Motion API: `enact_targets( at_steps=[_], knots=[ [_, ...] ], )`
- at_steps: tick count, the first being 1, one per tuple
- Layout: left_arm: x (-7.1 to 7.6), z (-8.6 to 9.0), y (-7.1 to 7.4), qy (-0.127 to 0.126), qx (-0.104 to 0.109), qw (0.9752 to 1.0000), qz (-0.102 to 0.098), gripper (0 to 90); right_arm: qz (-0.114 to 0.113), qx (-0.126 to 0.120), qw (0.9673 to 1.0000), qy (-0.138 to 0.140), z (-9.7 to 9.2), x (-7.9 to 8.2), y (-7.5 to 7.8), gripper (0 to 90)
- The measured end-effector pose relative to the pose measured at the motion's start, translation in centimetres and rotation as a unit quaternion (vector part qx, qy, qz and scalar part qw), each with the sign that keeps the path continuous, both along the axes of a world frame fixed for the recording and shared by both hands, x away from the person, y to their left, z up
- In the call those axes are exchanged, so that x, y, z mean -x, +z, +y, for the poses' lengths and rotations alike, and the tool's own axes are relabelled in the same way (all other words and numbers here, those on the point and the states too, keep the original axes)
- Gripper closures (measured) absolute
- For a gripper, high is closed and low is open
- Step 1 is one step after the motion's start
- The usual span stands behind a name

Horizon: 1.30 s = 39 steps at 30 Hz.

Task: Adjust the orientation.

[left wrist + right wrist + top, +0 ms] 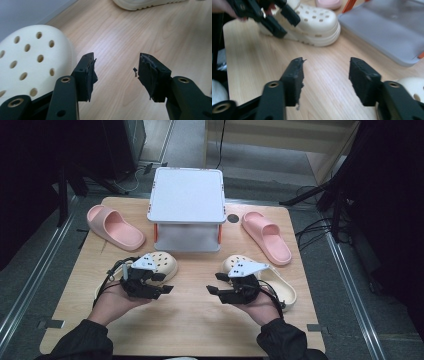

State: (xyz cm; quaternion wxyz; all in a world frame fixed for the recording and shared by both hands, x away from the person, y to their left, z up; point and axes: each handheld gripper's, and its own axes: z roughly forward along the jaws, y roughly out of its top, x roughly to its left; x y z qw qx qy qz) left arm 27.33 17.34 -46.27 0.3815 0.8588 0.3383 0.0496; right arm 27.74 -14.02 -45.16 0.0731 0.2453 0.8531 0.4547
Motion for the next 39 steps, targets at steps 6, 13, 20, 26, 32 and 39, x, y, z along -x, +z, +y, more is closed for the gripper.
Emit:
enact_targets(
  at_steps=[6, 13, 20, 26, 32, 39],
  knots=[
    [0.0, 0.1, 0.2, -0.005, 0.001, 1.0, -0.003, 47.6, 0.015, 0.006, 0.9998, -0.009, -1.0, -0.1, 0.3, 56.0],
    [0.3, 0.6, 0.6, -0.004, 0.002, 1.0, 0.004, 48.7, 0.053, 0.01, 0.9985, 0.01, -1.8, -0.4, -0.2, 54.1],
    [0.5, 1.3, 0.6, 0.003, -0.01, 0.9999, 0.009, 50.7, 0.034, 0.022, 0.9988, 0.029, -1.8, -0.2, -0.5, 52.2],
    [0.7, 2.1, 0.9, 0.014, -0.008, 0.9998, 0.01, 49.1, 0.057, 0.03, 0.9976, 0.027, -1.4, -0.6, -0.4, 52.2],
    [1.1, 3.0, 1.1, 0.019, -0.013, 0.9997, 0.007, 48.5, 0.057, 0.036, 0.9973, 0.031, -1.0, -1.0, -0.7, 53.3],
    [1.5, 4.4, 1.4, 0.037, -0.018, 0.9991, 0.006, 49.2, 0.059, 0.039, 0.9968, 0.038, -0.5, -1.4, -0.7, 54.3]
  ],
)
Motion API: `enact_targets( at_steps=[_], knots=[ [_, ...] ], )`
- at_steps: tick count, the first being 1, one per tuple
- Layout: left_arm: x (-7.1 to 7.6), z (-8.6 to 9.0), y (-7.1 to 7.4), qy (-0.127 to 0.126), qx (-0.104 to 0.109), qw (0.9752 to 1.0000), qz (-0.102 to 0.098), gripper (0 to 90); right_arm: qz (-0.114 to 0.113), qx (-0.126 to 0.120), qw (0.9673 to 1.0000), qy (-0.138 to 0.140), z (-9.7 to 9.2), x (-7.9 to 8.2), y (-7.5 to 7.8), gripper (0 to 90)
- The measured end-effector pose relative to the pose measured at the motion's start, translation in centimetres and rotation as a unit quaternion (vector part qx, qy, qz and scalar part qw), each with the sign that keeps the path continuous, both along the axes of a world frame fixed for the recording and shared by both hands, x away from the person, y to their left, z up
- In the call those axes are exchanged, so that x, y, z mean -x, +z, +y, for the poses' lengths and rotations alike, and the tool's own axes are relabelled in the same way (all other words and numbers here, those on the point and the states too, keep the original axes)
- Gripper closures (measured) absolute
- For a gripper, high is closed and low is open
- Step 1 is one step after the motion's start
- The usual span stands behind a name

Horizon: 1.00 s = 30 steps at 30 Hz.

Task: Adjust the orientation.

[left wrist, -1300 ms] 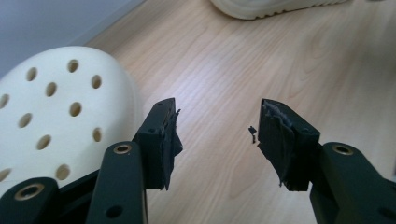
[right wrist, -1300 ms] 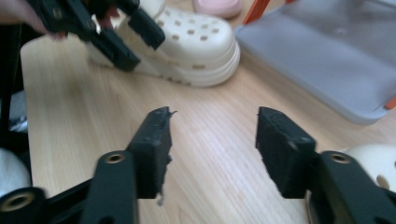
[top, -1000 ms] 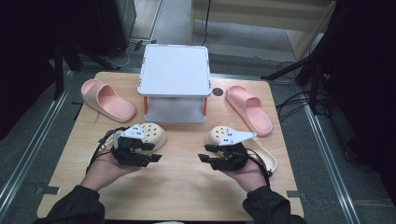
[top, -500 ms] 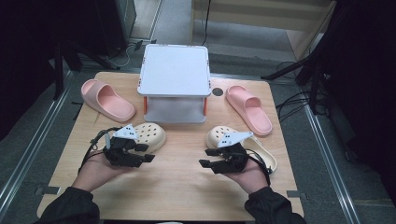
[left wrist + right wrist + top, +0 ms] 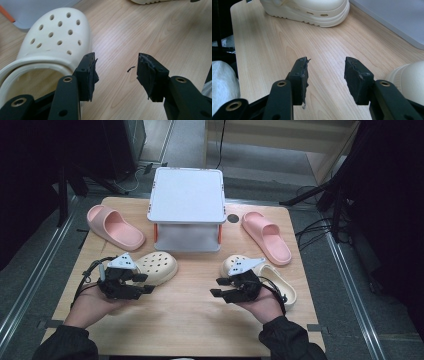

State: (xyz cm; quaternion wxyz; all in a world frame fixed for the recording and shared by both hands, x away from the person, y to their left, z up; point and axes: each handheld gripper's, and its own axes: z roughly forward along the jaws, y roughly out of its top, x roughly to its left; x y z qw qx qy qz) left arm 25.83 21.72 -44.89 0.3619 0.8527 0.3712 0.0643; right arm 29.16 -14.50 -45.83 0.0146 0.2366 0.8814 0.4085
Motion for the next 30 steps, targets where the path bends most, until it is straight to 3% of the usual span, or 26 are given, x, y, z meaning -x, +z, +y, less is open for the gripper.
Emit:
enact_targets(
  at_steps=[11, 15, 16, 24, 30],
  knots=[
    [0.7, 1.9, 0.0, 0.022, -0.01, 0.9997, 0.007, 49.9, 0.0, 0.009, 0.9999, 0.007, 0.5, -0.5, -0.1, 53.4],
    [0.5, 2.5, -0.7, 0.04, -0.045, 0.9981, 0.011, 52.2, 0.0, 0.011, 0.9999, 0.007, 0.7, -0.6, -0.1, 53.2],
    [0.5, 2.5, -0.7, 0.04, -0.045, 0.9981, 0.011, 52.6, 0.0, 0.011, 0.9999, 0.007, 0.7, -0.6, -0.1, 53.2],
    [-1.1, 2.7, -2.4, 0.039, -0.042, 0.998, 0.026, 55.1, 0.001, 0.018, 0.9998, 0.01, 0.7, -0.5, -0.3, 52.9],
    [-2.2, 2.2, -3.0, 0.037, -0.042, 0.9978, 0.035, 60.4, 0.001, 0.022, 0.9997, 0.007, 0.7, -0.4, -0.4, 52.8]
  ],
)
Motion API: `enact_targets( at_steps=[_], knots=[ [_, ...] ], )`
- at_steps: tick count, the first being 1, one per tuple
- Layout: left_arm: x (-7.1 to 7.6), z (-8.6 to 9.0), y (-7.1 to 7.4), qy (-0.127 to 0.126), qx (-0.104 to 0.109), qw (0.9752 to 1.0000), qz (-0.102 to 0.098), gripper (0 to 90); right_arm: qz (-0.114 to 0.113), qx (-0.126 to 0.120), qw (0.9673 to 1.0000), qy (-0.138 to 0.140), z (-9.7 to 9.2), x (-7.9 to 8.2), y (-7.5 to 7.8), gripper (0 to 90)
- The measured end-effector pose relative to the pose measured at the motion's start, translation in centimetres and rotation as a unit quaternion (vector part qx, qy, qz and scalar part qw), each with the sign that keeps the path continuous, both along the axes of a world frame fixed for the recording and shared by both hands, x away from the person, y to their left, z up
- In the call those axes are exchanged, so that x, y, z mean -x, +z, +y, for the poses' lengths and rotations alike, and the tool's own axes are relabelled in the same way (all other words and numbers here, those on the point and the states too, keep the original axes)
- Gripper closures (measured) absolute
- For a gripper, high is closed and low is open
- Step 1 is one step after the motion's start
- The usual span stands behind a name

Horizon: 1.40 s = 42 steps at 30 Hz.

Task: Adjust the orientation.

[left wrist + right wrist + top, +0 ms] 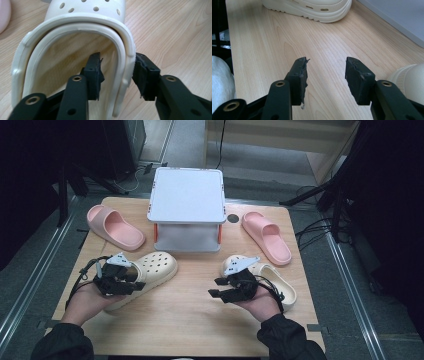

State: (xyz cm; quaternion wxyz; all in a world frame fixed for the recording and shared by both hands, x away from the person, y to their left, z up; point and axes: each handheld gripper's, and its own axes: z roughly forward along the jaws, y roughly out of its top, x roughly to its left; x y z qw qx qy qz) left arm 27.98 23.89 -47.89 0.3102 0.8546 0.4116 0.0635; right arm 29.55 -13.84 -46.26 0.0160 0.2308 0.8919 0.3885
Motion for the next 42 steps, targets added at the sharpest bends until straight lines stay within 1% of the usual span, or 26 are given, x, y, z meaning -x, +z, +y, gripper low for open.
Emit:
enact_targets(
  at_steps=[2, 4, 7, 8, 9, 11, 15, 16, 18, 20, 22, 23, 27, 28, 31, 32, 36, 38, 40, 41, 42],
  knots=[
    [-0.1, 0.0, 0.0, 0.0, 0.001, 1.0, 0.002, 64.3, 0.0, 0.001, 1.0, -0.001, -0.1, 0.0, 0.0, 52.8],
    [-0.3, -0.1, -0.1, -0.006, 0.004, 1.0, 0.003, 65.9, 0.001, 0.0, 1.0, -0.001, -0.1, 0.0, -0.1, 52.8],
    [-0.2, -0.4, 0.0, -0.013, 0.004, 0.9999, -0.003, 73.7, 0.004, 0.001, 1.0, -0.004, -0.2, 0.1, -0.2, 52.8],
    [-0.2, -0.4, 0.1, -0.01, -0.001, 0.9999, -0.011, 74.8, 0.005, 0.001, 1.0, -0.004, -0.2, 0.1, -0.2, 52.8],
    [-0.2, -0.4, 0.2, -0.009, -0.002, 0.9999, -0.011, 75.5, 0.007, 0.001, 1.0, -0.006, -0.2, 0.2, -0.2, 52.8],
    [-0.3, -0.4, 0.4, -0.007, -0.003, 0.9998, -0.018, 76.4, 0.004, 0.003, 1.0, -0.005, -0.3, 0.3, -0.2, 52.8],
    [-0.5, -0.8, 0.9, 0.011, -0.011, 0.9997, -0.017, 77.0, 0.003, 0.002, 0.9999, -0.009, -0.5, 0.4, -0.2, 52.8],
    [-0.5, -0.9, 1.1, 0.015, -0.008, 0.9997, -0.017, 77.1, 0.004, 0.001, 0.9999, -0.009, -0.5, 0.4, -0.3, 52.8],
    [-0.4, -1.0, 1.7, 0.025, 0.009, 0.9994, -0.02, 77.2, 0.005, 0.001, 0.9999, -0.01, -0.6, 0.4, -0.3, 52.8],
    [-0.3, -1.3, 2.1, 0.029, 0.016, 0.9992, -0.022, 77.2, 0.011, 0.002, 0.9999, -0.012, -0.6, 0.4, -0.3, 52.8],
    [-0.1, -2.0, 2.4, 0.029, 0.008, 0.9992, -0.026, 77.2, 0.011, 0.0, 0.9999, -0.013, -0.6, 0.4, -0.4, 52.8],
    [-0.1, -2.3, 2.4, 0.028, 0.008, 0.9992, -0.028, 77.2, 0.012, -0.001, 0.9998, -0.013, -0.6, 0.4, -0.4, 52.8],
    [0.1, -3.5, 2.6, 0.027, 0.018, 0.9992, -0.024, 77.2, 0.013, -0.003, 0.9998, -0.012, -0.4, 0.4, -0.4, 52.9],
    [0.1, -3.8, 2.5, 0.028, 0.02, 0.9991, -0.024, 77.2, 0.011, -0.003, 0.9999, -0.011, -0.3, 0.4, -0.4, 53.2],
    [0.1, -5.1, 2.2, 0.023, 0.016, 0.9994, -0.02, 77.1, 0.009, -0.004, 0.9999, -0.01, 0.0, 0.4, -0.5, 53.5],
    [0.1, -5.5, 2.1, 0.021, 0.016, 0.9995, -0.019, 77.0, 0.002, -0.005, 0.9999, -0.01, 0.2, 0.4, -0.5, 54.1],
    [0.2, -7.2, 1.8, 0.015, 0.01, 0.9997, -0.018, 77.0, -0.006, -0.005, 0.9999, -0.012, 0.5, 0.4, -0.5, 54.9],
    [0.3, -7.9, 1.5, 0.016, 0.009, 0.9997, -0.014, 76.9, -0.009, -0.005, 0.9998, -0.016, 0.7, 0.4, -0.5, 55.3],
    [0.4, -8.5, 1.2, 0.009, 0.003, 0.9999, -0.011, 76.7, -0.017, -0.006, 0.9996, -0.021, 1.0, 0.3, -0.7, 56.2],
    [0.4, -8.9, 1.0, 0.01, 0.001, 0.9999, -0.005, 76.5, -0.018, -0.009, 0.9995, -0.024, 1.2, 0.3, -0.7, 56.6],
    [0.4, -9.1, 0.9, 0.011, 0.005, 0.9999, -0.003, 76.5, -0.017, -0.013, 0.9994, -0.029, 1.3, 0.2, -0.7, 57.2]
  ],
)
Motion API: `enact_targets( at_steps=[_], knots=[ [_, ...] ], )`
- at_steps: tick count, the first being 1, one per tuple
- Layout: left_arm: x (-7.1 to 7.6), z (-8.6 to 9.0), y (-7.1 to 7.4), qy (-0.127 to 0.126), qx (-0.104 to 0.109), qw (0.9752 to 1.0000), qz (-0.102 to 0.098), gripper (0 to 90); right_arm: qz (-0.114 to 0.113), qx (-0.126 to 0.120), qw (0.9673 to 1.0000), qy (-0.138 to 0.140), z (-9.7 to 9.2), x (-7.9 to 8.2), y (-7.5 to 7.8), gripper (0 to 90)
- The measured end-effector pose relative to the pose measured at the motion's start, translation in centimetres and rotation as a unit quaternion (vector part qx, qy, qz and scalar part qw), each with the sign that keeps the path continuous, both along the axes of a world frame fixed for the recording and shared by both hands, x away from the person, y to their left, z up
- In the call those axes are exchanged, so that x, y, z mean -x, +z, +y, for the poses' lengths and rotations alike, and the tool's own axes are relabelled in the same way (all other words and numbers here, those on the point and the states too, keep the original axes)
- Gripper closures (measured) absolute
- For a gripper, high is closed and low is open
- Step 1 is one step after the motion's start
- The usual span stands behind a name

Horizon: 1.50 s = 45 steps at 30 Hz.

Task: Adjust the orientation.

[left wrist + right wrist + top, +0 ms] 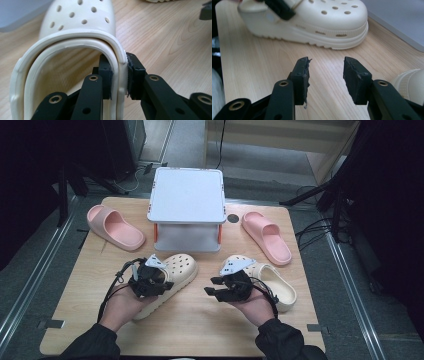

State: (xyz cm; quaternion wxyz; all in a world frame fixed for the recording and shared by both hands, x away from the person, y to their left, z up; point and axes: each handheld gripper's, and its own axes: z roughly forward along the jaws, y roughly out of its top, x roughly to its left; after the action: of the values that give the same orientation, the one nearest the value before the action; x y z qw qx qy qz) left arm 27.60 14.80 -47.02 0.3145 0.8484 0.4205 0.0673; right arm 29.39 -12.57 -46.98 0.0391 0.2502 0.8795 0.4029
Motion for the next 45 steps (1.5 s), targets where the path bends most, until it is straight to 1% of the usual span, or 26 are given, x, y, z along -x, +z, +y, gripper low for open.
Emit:
enact_targets(
  at_steps=[1, 2, 3, 5, 8, 9, 12, 15, 16, 18, 19, 20, 21, 23, 24, 27, 29, 31, 32, 36, 38, 39, 40, 43, 44, 45],
  knots=[
    [0.0, 0.0, 0.0, 0.0, 0.0, 1.0, 0.0, 76.4, 0.0, 0.0, 1.0, 0.0, 0.0, 0.0, 0.0, 57.2],
    [-0.1, -0.4, -0.1, 0.007, 0.008, 0.9999, 0.001, 76.4, 0.003, -0.004, 1.0, -0.005, 0.1, 0.0, 0.0, 57.7],
    [-0.1, -0.5, -0.1, 0.008, 0.01, 0.9999, 0.002, 76.1, 0.0, -0.009, 0.9999, -0.009, 0.3, -0.2, -0.1, 58.0],
    [-0.2, -1.0, -0.3, 0.011, 0.009, 0.9999, 0.002, 75.5, -0.002, -0.011, 0.9999, -0.011, 0.6, -0.3, -0.1, 58.0],
    [-0.2, -1.3, -0.5, 0.002, 0.005, 1.0, 0.0, 73.8, -0.001, -0.007, 0.9999, -0.014, 1.0, -0.4, -0.3, 58.0],
    [-0.1, -1.2, -0.5, 0.001, 0.006, 1.0, -0.002, 73.4, -0.004, -0.006, 0.9999, -0.011, 1.1, -0.4, -0.4, 58.0],
    [-0.2, -1.0, -0.6, -0.002, 0.016, 0.9999, -0.002, 71.2, -0.004, -0.002, 1.0, -0.007, 1.5, -0.3, -0.6, 57.9],
    [-0.2, -0.9, -0.6, -0.015, 0.015, 0.9998, 0.003, 63.6, 0.005, -0.005, 0.9999, -0.009, 1.8, -0.3, -0.7, 57.3],
    [-0.2, -0.8, -0.5, -0.019, 0.017, 0.9996, 0.008, 58.3, 0.008, -0.008, 0.9999, -0.011, 1.9, -0.4, -0.8, 57.3],
    [0.2, -0.6, 0.1, -0.028, 0.017, 0.9995, -0.001, 58.2, 0.009, -0.008, 0.9998, -0.013, 2.0, -0.4, -0.8, 57.6],
    [0.3, -0.4, 0.4, -0.032, 0.016, 0.9994, -0.001, 57.1, 0.009, -0.01, 0.9998, -0.013, 2.0, -0.5, -0.8, 58.7],
    [0.6, -0.1, 0.7, -0.031, 0.02, 0.9993, -0.004, 56.8, 0.009, -0.012, 0.9998, -0.015, 2.1, -0.5, -0.8, 59.3],
    [0.8, 0.2, 1.0, -0.03, 0.025, 0.9992, -0.005, 56.8, 0.004, -0.013, 0.9998, -0.016, 2.1, -0.6, -0.9, 61.1],
    [1.0, 1.0, 1.3, -0.028, 0.021, 0.9994, -0.006, 57.6, 0.004, -0.017, 0.9996, -0.022, 2.2, -0.7, -0.9, 63.4],
    [1.0, 1.4, 1.5, -0.027, 0.023, 0.9994, -0.002, 58.5, 0.009, -0.018, 0.9995, -0.024, 2.3, -0.8, -0.9, 64.2],
    [1.0, 2.7, 2.0, -0.023, 0.032, 0.9992, -0.002, 63.9, 0.015, -0.021, 0.9993, -0.028, 2.5, -1.0, -0.9, 67.5],
    [1.1, 3.5, 2.3, -0.028, 0.035, 0.999, -0.001, 66.1, 0.019, -0.022, 0.9991, -0.03, 2.7, -1.1, -0.8, 69.7],
    [1.0, 4.2, 2.4, -0.043, 0.037, 0.9983, 0.012, 66.2, 0.02, -0.017, 0.9992, -0.031, 2.9, -1.2, -0.8, 72.3],
    [1.1, 4.5, 2.4, -0.046, 0.036, 0.9982, 0.008, 66.6, 0.021, -0.015, 0.9992, -0.03, 3.1, -1.3, -0.7, 74.5],
    [1.1, 5.9, 2.4, -0.032, 0.034, 0.9989, 0.009, 73.9, 0.023, -0.009, 0.9993, -0.027, 4.0, -1.6, -0.8, 81.7],
    [1.0, 6.4, 2.4, -0.026, 0.03, 0.9992, 0.006, 76.0, 0.02, -0.003, 0.9995, -0.026, 4.5, -1.8, -0.8, 84.1],
    [1.0, 6.7, 2.3, -0.023, 0.032, 0.9992, 0.007, 77.2, 0.02, -0.003, 0.9995, -0.025, 4.7, -1.8, -0.9, 85.1],
    [1.0, 7.0, 2.2, -0.018, 0.028, 0.9994, 0.008, 77.3, 0.019, -0.003, 0.9995, -0.024, 4.9, -1.9, -0.9, 85.5],
    [0.9, 7.7, 1.7, -0.009, 0.027, 0.9995, 0.013, 77.4, 0.018, 0.0, 0.9995, -0.028, 5.5, -2.1, -1.1, 86.4],
    [0.9, 8.3, 1.5, -0.001, 0.026, 0.9996, 0.014, 78.1, 0.017, 0.004, 0.9994, -0.029, 5.9, -2.2, -1.3, 87.6],
    [0.9, 8.3, 1.5, -0.001, 0.026, 0.9996, 0.014, 78.4, 0.017, 0.004, 0.9994, -0.029, 5.9, -2.2, -1.3, 87.6]
  ],
)
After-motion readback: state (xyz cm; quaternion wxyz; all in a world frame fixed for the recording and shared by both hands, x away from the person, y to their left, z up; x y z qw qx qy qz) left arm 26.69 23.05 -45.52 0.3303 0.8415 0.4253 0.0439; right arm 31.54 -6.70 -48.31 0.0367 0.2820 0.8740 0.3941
